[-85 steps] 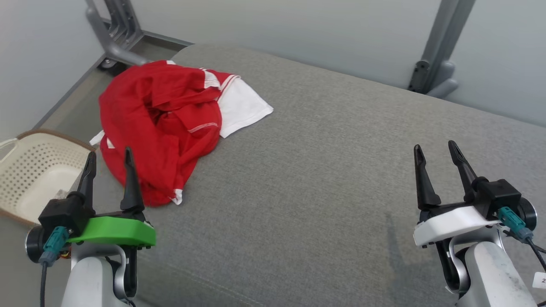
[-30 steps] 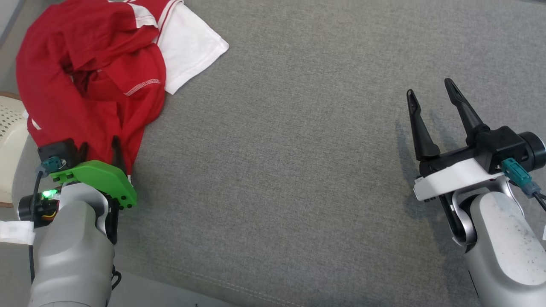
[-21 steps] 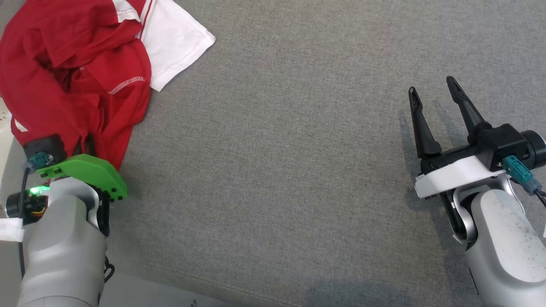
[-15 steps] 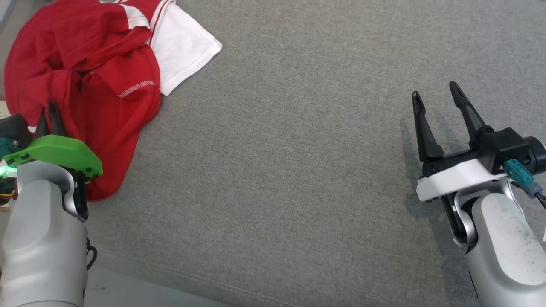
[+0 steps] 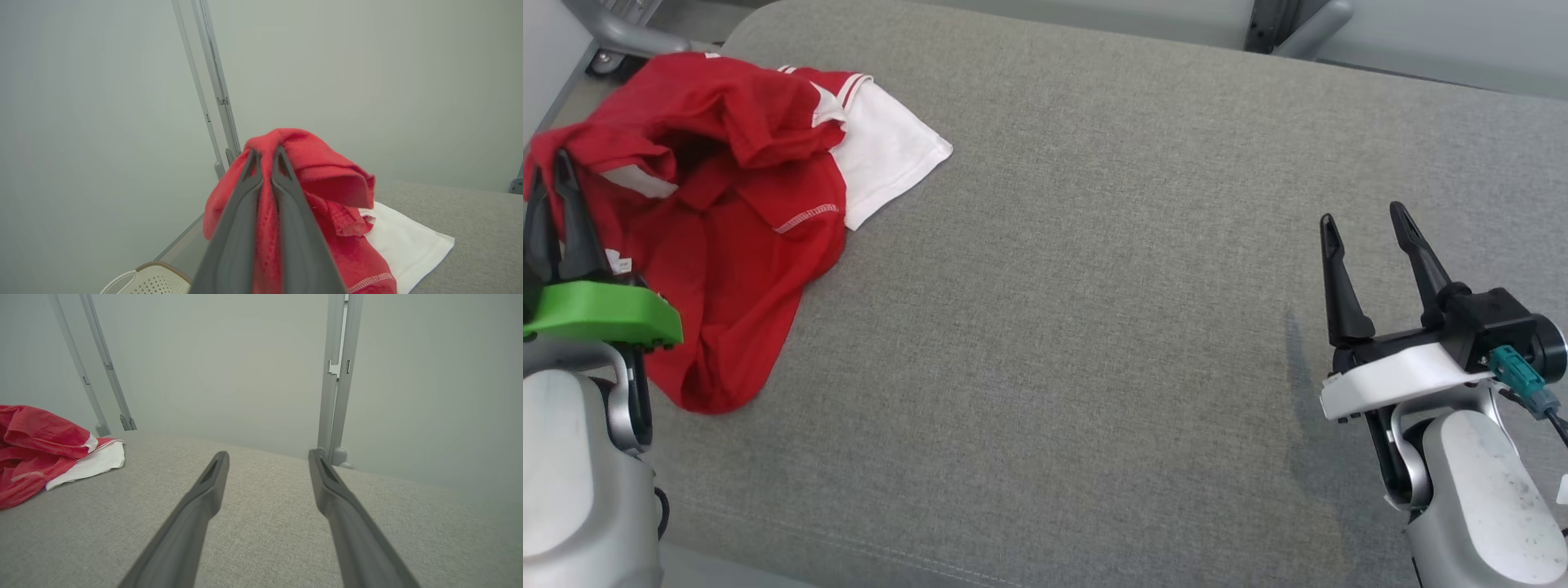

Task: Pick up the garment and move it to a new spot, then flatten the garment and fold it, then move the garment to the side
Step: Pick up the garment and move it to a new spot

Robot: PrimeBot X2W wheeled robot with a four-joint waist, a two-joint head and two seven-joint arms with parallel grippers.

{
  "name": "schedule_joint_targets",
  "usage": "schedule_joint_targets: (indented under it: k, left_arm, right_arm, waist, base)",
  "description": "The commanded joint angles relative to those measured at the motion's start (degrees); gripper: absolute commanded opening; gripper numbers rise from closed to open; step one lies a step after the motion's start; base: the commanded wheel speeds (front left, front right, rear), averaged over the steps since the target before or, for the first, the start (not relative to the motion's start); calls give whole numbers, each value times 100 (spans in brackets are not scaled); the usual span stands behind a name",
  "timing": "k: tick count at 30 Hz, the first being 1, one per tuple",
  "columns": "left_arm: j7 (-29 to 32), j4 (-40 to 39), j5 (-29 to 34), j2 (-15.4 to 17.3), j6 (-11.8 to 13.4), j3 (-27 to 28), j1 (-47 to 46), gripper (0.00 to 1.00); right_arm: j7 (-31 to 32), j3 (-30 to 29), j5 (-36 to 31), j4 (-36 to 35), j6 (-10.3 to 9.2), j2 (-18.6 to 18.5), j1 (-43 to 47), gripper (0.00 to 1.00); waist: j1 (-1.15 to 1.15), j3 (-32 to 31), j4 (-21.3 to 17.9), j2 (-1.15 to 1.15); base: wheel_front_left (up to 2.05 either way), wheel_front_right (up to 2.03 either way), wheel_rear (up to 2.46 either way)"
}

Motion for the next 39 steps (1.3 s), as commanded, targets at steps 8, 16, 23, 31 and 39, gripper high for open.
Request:
schedule_joint_targets:
  k: [8,16,23,31,39]
  left_arm:
    - [14,-1624,163,-329,60,-208,1316,0]
    - [556,-2694,294,-546,-115,-797,1950,0]
    - [868,-2833,254,-708,-316,-1415,1691,0]
    - [995,-2350,170,-888,-516,-2347,1141,0]
    - [989,-1631,8,-966,-588,-3125,703,0]
  right_arm:
    - [-39,-221,-52,-149,0,191,437,100]
    - [-42,-266,-107,-299,0,275,518,100]
    - [-42,-254,-59,-360,-1,337,400,100]
    - [-42,-270,-1,-434,-1,392,313,100]
    - [-43,-338,87,-509,-1,428,292,100]
  waist:
    - [0,-566,-605,0]
    - [0,-577,-1244,0]
    - [0,-395,-2043,0]
    - [0,-95,-3019,0]
    - [0,308,-3599,0]
  base:
    - [0,0,0]
    - [0,0,0]
    - [0,0,0]
    - [0,0,0]
    - [0,0,0]
